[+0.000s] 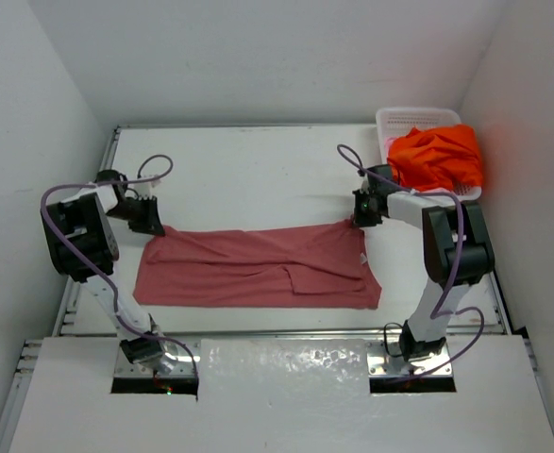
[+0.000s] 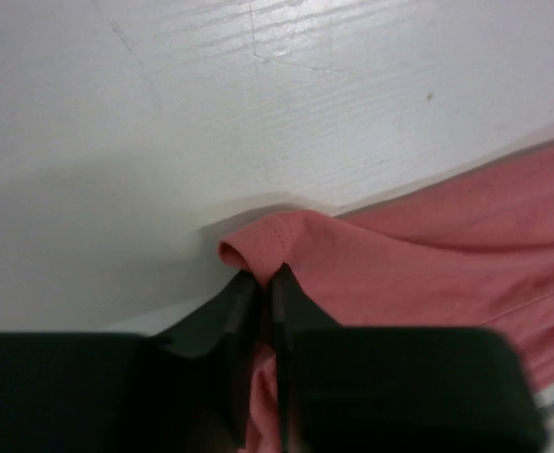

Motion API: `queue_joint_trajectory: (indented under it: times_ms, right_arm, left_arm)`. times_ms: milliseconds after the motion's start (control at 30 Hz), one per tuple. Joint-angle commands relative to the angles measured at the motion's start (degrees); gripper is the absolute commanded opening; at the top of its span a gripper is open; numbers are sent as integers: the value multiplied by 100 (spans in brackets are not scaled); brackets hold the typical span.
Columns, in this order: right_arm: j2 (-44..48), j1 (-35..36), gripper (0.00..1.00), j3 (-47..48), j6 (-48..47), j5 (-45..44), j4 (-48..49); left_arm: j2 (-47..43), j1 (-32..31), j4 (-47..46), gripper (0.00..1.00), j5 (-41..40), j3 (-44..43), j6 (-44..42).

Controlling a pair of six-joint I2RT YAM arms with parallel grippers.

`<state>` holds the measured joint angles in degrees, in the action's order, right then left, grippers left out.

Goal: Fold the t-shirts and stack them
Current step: Fold the other side of the tshirt into a rectangle

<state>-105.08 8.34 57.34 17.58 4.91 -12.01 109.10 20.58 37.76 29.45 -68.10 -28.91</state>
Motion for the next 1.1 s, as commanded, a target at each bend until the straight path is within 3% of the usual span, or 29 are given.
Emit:
queue_joint_trajectory:
  times_ms: [0,267,433,600,633,700,733,833,900,933,1067]
  right_arm:
    - [4,-86,0,-249,359,-226,410]
    - [523,-359,0,-803,939,-772,946]
    - [804,-368,0,-1049,1107,-974,1165]
    - [594,-359,0,-936,1028,-606,1272]
    - [481,-368,1,-831,1010,-527,1219]
    - [462,-351,12,-760,888,-517,1000]
    - [488,-359,30,-725,835,-517,860]
    - [795,-368,57,-663,484,-517,404]
    - [1059,-359,62,-532,195,-517,69]
    - [1146,-359,64,-479,106,-517,-246]
    - [1568,-359,82,-119,-202,-517,-1109]
  left_arm:
    - [173,-28,-251,0,62,138,130]
    - [-204,157,-401,0,-1020,148,-106]
    - [-573,157,-102,0,-915,77,-317]
    - [-487,26,-32,0,-731,42,-563]
    - [-373,-10,168,9,-669,-19,-616]
    - [-319,-27,302,27,-467,-142,-687]
    - [-354,-28,372,37,-467,-160,-730]
    - [-556,-19,495,56,-703,-423,-757]
    - [-626,-19,592,59,-818,-974,-635]
    - [-705,-27,584,73,-818,-1195,-556]
    - [-1135,-422,40,73,-538,-2066,85]
